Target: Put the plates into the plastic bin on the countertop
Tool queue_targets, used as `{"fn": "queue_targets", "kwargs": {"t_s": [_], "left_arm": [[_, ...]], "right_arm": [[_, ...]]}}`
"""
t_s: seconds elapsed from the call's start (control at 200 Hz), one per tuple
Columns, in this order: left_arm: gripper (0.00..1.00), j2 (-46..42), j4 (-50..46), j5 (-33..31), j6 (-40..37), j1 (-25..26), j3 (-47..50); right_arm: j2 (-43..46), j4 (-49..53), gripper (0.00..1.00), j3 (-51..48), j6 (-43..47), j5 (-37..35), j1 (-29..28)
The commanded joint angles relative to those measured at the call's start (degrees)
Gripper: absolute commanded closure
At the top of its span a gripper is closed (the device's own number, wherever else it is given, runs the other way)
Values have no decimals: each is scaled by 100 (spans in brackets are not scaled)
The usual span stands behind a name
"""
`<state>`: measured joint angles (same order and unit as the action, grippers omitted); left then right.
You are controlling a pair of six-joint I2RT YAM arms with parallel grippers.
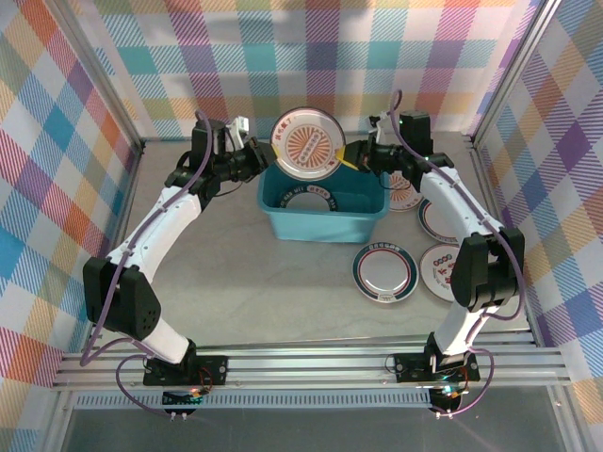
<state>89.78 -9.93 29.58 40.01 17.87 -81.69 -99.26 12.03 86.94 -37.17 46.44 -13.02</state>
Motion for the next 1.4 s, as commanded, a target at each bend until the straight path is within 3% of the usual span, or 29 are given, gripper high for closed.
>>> {"fn": "queue_targets", "kwargs": {"t_s": [0.0,0.04,0.085,0.29,0.46,0.735,1.395], "left_arm": [[70,-77,90,178,-135,50,-165],[56,-90,-39,101,-249,41,-223],[47,-107,-234,-83,-401,17,-303],[31,-280,-341,-369,-596,-412,-354],[30,-423,-762,-514,-931,-802,-340],[30,-333,-863,-587,-1211,-1104,-132],[30,381,-861,-313,-1277,-1224,-10]], "right_arm": [[156,-31,100,-31,115,-231,-31],[158,51,100,-18,150,-289,-34],[154,128,100,-15,209,-335,-34],[59,631,100,-5,616,-600,18],[-168,1584,100,179,1169,-770,18],[-573,2055,100,279,1423,-1083,-33],[-2009,2816,100,1213,1581,-1259,-298]]}}
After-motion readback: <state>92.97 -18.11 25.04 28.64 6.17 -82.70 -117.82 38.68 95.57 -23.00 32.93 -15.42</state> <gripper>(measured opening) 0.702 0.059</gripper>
